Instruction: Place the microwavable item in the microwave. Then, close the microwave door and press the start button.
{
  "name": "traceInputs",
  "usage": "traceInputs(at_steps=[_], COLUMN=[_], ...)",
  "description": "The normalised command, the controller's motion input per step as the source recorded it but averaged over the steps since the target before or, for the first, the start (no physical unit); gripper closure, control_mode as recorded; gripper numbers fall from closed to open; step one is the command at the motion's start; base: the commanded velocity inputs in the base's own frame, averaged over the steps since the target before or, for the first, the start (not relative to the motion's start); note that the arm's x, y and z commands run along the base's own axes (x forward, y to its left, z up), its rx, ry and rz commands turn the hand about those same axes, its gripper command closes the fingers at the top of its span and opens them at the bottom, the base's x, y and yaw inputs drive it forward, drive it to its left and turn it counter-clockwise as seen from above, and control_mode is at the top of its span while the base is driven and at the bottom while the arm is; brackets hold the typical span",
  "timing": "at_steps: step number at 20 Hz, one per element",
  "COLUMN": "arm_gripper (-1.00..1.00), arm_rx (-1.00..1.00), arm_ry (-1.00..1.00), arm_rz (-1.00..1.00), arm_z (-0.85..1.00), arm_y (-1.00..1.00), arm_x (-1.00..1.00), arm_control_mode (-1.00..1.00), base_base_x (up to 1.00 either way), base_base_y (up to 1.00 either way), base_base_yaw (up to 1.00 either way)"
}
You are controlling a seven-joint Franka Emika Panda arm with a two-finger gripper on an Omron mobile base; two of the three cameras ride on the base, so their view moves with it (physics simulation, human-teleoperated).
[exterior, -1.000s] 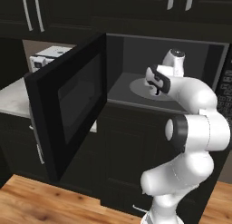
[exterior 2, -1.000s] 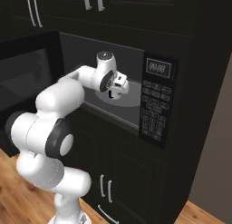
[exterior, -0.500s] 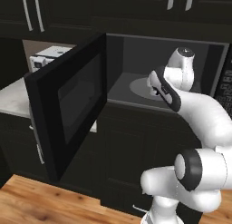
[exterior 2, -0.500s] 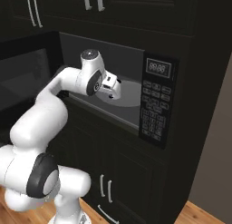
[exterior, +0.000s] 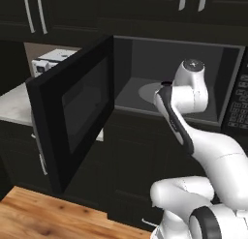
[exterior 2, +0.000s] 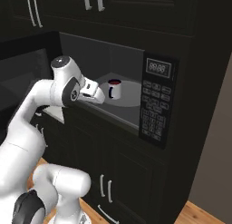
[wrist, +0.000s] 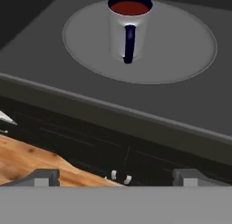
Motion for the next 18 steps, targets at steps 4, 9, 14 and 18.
traceInputs(at_steps=[4,9,14,18], arm_gripper=[-1.0,-1.0,-1.0,-1.0], arm_rx=[-0.02,-0.09,-0.21,-0.22], arm_ry=[0.06,-0.13,-0.18,-0.1], arm_rz=[0.0,0.0,0.02,0.06], arm_z=[-0.13,-0.06,0.0,-0.01], arm_y=[0.01,0.25,0.58,0.56], arm_x=[0.0,-0.8,-1.0,-0.99], arm_control_mode=[-1.0,-1.0,-1.0,-1.0], base_base_x=[0.0,0.0,0.0,0.0], base_base_y=[0.0,0.0,0.0,0.0], base_base_yaw=[0.0,0.0,0.0,0.0])
